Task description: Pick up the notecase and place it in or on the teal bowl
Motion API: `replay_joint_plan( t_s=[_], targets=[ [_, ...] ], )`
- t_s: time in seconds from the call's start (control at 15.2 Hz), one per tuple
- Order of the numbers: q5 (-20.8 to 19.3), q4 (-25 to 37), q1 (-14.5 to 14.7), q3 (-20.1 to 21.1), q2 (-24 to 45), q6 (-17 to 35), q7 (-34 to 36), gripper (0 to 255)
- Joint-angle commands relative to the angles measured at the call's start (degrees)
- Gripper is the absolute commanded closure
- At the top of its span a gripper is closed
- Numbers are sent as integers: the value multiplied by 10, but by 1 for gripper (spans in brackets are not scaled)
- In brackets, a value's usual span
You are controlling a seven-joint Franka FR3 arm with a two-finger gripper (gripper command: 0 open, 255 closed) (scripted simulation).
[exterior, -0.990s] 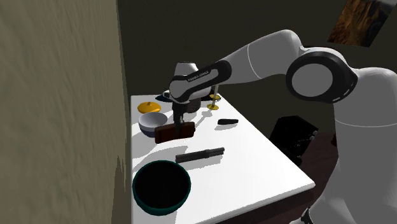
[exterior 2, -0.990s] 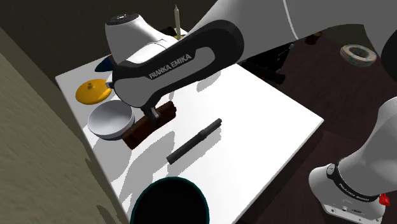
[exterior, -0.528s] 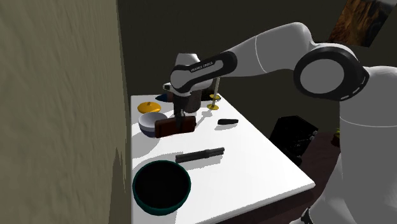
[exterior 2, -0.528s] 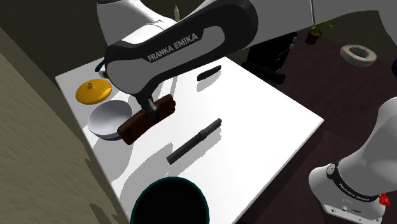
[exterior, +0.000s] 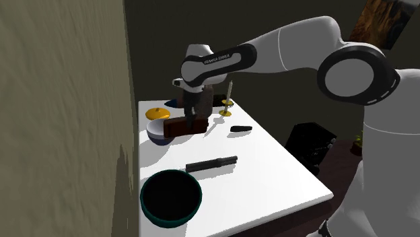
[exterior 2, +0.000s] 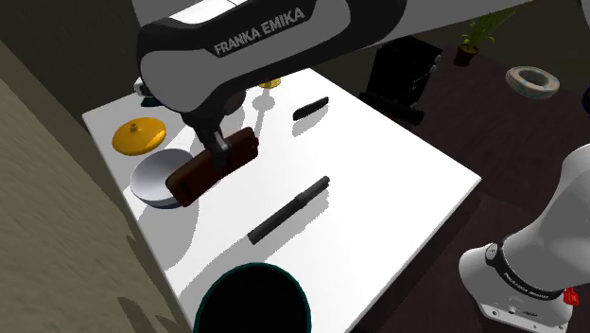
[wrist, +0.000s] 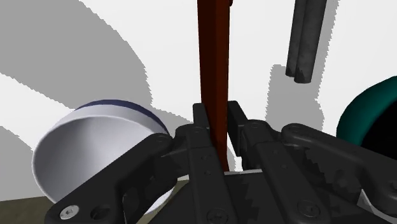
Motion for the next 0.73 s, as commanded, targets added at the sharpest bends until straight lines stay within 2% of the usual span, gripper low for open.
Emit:
replay_joint_plan(
  t_s=[0.0, 0.66],
  targets=[
    [-1, 9, 0, -1, -5, -14, 1, 255],
    [-6, 57, -1, -3, -22, -79, 8, 255]
  ],
)
